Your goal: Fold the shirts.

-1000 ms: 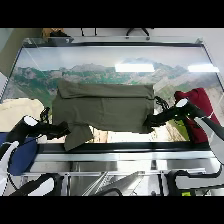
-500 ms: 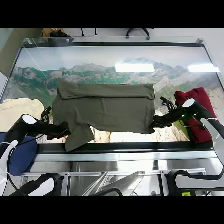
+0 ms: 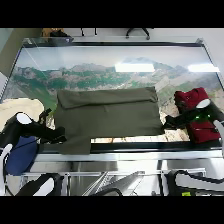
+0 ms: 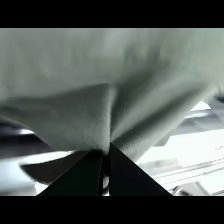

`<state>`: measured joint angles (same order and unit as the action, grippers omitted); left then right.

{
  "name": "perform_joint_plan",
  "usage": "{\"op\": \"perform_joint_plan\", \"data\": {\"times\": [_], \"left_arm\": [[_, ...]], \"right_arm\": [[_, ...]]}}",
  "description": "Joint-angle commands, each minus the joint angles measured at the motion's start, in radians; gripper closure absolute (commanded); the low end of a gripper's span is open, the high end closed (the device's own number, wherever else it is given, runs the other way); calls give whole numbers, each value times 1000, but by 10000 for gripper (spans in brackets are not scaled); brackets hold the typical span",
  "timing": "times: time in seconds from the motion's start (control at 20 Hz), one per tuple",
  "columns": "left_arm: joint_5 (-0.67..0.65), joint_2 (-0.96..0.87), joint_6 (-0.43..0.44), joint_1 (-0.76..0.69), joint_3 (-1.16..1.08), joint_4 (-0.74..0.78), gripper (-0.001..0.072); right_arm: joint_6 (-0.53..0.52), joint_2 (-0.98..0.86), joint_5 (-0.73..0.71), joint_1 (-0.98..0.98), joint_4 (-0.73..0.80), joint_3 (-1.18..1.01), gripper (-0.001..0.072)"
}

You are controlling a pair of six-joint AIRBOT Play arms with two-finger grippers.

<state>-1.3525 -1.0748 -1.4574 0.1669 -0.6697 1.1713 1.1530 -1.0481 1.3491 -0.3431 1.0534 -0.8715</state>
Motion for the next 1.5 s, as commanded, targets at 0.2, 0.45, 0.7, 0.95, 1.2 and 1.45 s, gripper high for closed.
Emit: {"op": "perform_joint_plan", "data": {"times": [0.2,0.45,0.7,0.95,1.2,1.45], "left_arm": [[-21,115,-26,0,-128,55,694],[23,-122,-24,0,-415,29,693],[63,-388,-23,-60,-749,30,693],[88,-637,-8,-114,-980,34,693],[61,-815,-12,-116,-1080,32,685],[-5,-857,-48,-114,-1248,34,33]], "right_arm": [[-92,80,-60,-60,-217,-2,684],[-163,-51,-272,51,-334,-137,684],[-162,-298,-360,140,-340,-364,684],[-167,-426,-444,171,-339,-445,683],[-189,-395,-414,170,-328,-467,498],[-152,-335,-354,107,-205,-559,178]]}}
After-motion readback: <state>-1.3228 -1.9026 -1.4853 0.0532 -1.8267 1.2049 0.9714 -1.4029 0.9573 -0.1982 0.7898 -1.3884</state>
